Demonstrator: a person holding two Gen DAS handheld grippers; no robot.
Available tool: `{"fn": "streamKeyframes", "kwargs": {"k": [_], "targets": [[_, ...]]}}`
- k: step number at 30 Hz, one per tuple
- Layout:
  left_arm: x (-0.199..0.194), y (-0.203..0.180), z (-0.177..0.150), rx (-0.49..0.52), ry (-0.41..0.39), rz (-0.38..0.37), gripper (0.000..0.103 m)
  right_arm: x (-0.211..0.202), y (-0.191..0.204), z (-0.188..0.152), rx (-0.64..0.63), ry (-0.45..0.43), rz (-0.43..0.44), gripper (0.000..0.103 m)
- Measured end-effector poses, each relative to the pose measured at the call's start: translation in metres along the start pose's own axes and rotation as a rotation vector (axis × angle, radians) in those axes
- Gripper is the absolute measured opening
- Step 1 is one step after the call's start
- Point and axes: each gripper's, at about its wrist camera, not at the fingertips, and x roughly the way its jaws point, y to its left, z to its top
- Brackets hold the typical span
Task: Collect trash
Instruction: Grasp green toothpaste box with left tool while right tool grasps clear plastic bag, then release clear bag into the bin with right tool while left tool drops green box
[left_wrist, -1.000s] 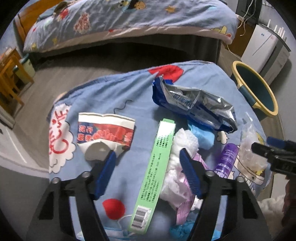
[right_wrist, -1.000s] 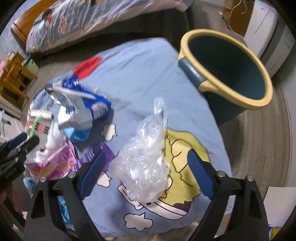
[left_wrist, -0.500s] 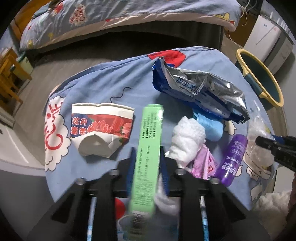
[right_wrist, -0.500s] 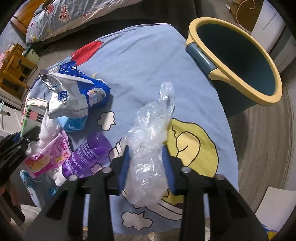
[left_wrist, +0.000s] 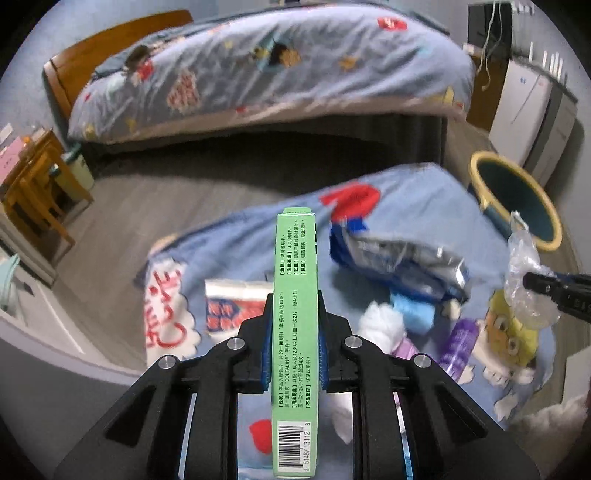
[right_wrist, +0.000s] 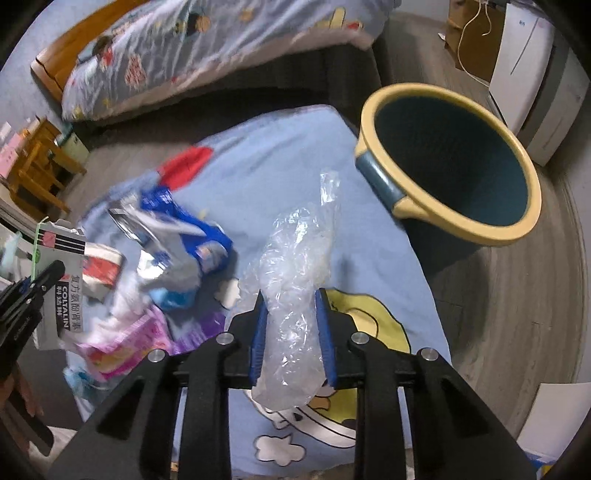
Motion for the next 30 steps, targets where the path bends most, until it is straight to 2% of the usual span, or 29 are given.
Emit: {"fn": "streamKeyframes", "kwargs": {"k": [4,8,17,24,30], "targets": [[-0.022,0.002,0.013,-0.014,-0.068,-0.019,0.019,-0.019,0.004,0.010,0.002,-0.051,0.045,0.024],[-0.033,0.002,0.022,-0.048,-0.097,-0.066,0.019,-0.029,0.006,0.017,-0.002,-0.082,0.059,0.024],[-0.048,-0.009,0.032,-0.034,-0.141,-0.107,0.019,-0.069,0.001,0.047,-0.080,-0.173,0.041,0.024],[-0.060,-0.033,0.045,0.005,-0.172,-0.145,0.019,-0.094,-0.028,0.079,-0.066,-0.245,0.051,0.024],[-0.067,-0.077,0.069,0.096,-0.206,-0.180,0.019,-0.098,-0.066,0.100,-0.063,-0.269,-0.007,0.024]]}}
